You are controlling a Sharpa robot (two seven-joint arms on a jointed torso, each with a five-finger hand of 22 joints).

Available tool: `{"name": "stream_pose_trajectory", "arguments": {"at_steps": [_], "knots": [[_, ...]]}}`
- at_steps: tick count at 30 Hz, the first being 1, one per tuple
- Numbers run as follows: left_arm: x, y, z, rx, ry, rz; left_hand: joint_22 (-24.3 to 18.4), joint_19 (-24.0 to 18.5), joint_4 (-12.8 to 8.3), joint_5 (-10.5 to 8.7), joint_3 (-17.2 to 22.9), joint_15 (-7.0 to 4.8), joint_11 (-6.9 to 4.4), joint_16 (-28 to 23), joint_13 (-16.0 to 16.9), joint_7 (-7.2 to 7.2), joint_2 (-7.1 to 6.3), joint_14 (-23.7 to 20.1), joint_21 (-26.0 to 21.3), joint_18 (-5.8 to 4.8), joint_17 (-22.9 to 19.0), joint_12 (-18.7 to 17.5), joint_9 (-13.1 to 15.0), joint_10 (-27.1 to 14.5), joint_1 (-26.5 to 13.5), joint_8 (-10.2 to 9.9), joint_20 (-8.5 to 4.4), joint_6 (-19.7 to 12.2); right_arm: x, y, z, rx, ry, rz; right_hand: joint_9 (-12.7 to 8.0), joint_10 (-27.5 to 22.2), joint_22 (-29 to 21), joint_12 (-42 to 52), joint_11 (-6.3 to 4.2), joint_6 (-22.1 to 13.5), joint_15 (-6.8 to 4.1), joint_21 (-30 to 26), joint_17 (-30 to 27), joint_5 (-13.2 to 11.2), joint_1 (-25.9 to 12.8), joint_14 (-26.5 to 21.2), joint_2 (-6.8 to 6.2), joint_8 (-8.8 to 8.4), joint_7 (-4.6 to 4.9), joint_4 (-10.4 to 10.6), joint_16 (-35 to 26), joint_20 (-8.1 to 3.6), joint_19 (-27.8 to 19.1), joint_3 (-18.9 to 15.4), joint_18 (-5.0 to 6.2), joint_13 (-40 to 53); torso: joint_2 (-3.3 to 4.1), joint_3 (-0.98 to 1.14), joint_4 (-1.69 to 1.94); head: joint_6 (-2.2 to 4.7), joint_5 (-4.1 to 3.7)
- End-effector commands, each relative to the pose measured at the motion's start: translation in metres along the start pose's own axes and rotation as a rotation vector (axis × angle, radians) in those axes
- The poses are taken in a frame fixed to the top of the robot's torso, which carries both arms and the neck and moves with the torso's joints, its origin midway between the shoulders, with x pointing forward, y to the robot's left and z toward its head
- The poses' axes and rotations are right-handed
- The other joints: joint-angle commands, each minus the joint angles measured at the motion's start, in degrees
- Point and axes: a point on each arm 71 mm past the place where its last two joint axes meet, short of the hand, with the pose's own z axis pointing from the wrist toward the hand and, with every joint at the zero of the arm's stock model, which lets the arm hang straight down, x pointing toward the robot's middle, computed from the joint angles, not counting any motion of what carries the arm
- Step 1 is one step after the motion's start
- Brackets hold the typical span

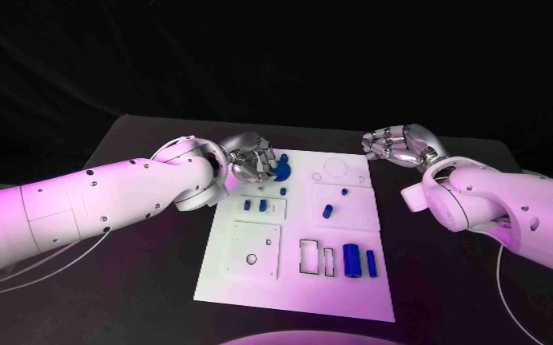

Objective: Assemble the parts on the task board

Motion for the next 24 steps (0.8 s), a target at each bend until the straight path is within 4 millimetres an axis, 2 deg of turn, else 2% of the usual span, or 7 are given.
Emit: {"name": "stream_pose_trajectory", "arguments": {"at_steps": [1,8,13,16,19,24], "knots": [[0.002,-0.016,0.001,0.188,-0.069,0.148,-0.1,0.3,-0.4,-0.26,-0.5,0.05,-0.07,-0.3,-1.7,0.04,-0.09,-0.5,-0.3,0.72,-0.9,-1.7,-1.3,-0.5,1.0,-1.1,0.07,0.3,0.002,0.001,0.0,-0.015,0.018,0.003,-0.1,0.0,-0.1,0.4,0.15,0.3,-0.07,0.0,-0.1,0.2,-0.5,0.3,0.1,-0.02,3.22,0.2,-0.3,0.1,-0.4,0.0,0.62,-0.1,-0.01,-0.01,0.1,0.15,-0.13],[0.021,-0.02,0.006,0.233,-0.013,0.281,0.3,0.6,-0.8,-0.23,-2.6,0.27,0.24,2.6,-4.2,0.13,-0.35,1.3,0.2,0.7,1.3,-3.8,-3.1,-0.9,1.5,-2.7,0.23,1.2,0.003,0.001,0.0,-0.014,0.02,0.004,-0.1,0.0,-0.1,0.4,0.15,0.3,-0.07,0.0,-0.1,0.2,-0.5,0.3,0.1,-0.02,3.22,0.2,-0.3,0.1,-0.4,0.0,0.62,-0.1,0.02,-0.09,-0.03,0.16,-0.14],[0.033,-0.017,0.01,0.219,0.037,0.329,0.8,0.8,-0.5,-0.18,-4.2,0.58,0.6,4.3,-6.0,0.17,-0.27,1.9,0.8,0.69,1.7,-5.4,-4.3,-1.5,1.5,-3.5,0.49,2.4,0.003,0.0,-0.001,-0.013,0.02,0.004,-0.1,0.0,-0.1,0.4,0.15,0.3,-0.07,0.0,-0.1,0.2,-0.5,0.3,0.1,-0.02,3.22,0.2,-0.3,0.1,-0.4,0.0,0.62,-0.1,0.07,-0.05,-0.04,0.16,-0.19],[0.036,-0.017,0.012,0.211,0.052,0.341,1.2,1.1,-0.1,-0.14,-5.0,0.63,0.63,6.0,-6.8,0.12,-0.15,2.9,1.5,0.72,2.8,-5.8,-4.9,-1.3,1.7,-4.0,0.58,3.3,0.003,0.0,-0.001,-0.013,0.02,0.004,-0.1,0.0,-0.1,0.4,0.15,0.3,-0.07,0.0,-0.1,0.2,-0.5,0.3,0.1,-0.02,3.22,0.2,-0.3,0.1,-0.4,0.0,0.62,-0.1,0.05,-0.02,-0.03,0.14,-0.23],[0.039,-0.016,0.015,0.201,0.068,0.351,4.0,3.0,0.2,-0.09,-5.4,0.57,0.57,8.5,-7.7,0.08,-0.01,4.5,3.9,0.3,4.7,-6.2,-5.8,-0.7,2.5,-4.9,0.54,3.9,0.003,0.0,-0.001,-0.012,0.019,0.004,-0.1,0.0,-0.1,0.4,0.15,0.3,-0.07,0.0,-0.1,0.2,-0.5,0.3,0.1,-0.02,3.22,0.2,-0.3,0.1,-0.4,0.0,0.62,-0.1,0.04,0.04,0.01,0.14,-0.25],[0.042,-0.015,0.018,0.19,0.077,0.361,5.2,3.5,0.2,-0.02,-5.1,0.6,0.62,9.4,-8.2,0.19,0.11,4.8,4.9,0.14,5.1,-6.5,-6.3,-0.4,3.3,-5.4,0.52,4.1,0.004,0.001,-0.001,-0.013,0.02,0.004,-0.1,0.0,-0.1,0.4,0.15,0.3,-0.07,0.0,-0.1,0.2,-0.5,0.3,0.1,-0.02,3.22,0.2,-0.3,0.1,-0.4,0.0,0.62,-0.1,-0.02,0.06,-0.02,0.11,-0.16]]}}
